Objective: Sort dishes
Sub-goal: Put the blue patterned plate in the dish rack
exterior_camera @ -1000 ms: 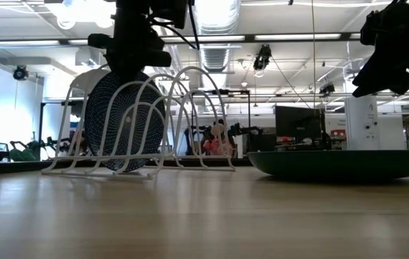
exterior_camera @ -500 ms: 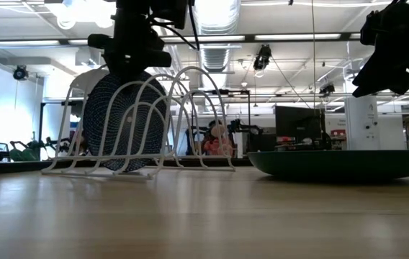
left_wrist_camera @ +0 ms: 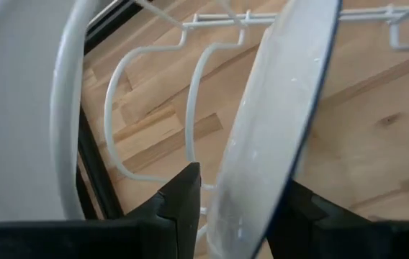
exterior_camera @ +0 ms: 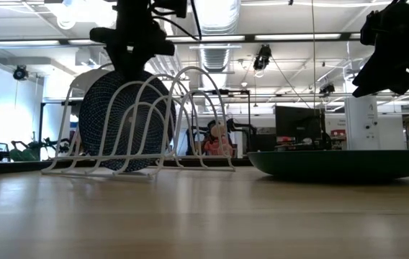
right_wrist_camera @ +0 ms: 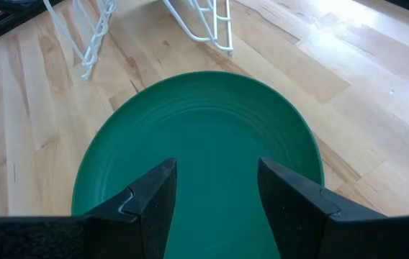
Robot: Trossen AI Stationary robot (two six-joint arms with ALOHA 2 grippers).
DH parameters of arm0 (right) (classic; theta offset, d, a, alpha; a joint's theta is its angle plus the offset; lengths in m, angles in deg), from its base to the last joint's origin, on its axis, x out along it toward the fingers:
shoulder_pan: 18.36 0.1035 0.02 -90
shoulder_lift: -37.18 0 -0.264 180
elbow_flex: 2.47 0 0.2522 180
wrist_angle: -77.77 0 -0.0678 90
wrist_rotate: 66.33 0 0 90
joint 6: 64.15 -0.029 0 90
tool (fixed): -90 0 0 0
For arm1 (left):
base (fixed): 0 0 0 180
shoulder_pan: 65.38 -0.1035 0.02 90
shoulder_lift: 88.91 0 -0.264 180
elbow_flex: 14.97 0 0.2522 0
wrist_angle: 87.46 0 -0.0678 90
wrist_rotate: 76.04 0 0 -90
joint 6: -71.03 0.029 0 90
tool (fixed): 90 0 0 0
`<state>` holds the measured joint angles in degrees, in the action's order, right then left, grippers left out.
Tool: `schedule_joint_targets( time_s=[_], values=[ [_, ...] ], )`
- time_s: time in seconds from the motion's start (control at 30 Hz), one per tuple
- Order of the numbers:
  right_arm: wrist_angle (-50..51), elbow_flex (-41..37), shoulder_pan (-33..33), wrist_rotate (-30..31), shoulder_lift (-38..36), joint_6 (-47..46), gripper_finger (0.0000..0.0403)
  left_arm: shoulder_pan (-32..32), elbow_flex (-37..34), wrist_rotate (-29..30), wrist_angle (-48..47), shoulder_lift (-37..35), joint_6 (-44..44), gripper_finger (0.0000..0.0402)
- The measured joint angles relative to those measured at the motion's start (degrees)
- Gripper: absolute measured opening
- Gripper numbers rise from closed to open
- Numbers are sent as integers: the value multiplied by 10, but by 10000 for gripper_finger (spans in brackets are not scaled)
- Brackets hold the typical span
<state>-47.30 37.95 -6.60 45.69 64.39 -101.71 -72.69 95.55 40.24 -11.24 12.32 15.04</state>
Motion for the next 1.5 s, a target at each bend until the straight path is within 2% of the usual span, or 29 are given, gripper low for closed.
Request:
schedule_joint_targets(
  time_s=[0.33, 0.7, 1.5],
  values=[
    [0, 0, 0, 0, 0, 0, 186, 0, 56, 0, 0, 0, 25, 119],
    [0, 0, 0, 0, 0, 0, 186, 0, 56, -18, 0, 0, 32, 119],
    [-20, 0, 0, 0, 0, 6, 186, 0, 57, -18, 0, -20, 48, 119]
  ],
)
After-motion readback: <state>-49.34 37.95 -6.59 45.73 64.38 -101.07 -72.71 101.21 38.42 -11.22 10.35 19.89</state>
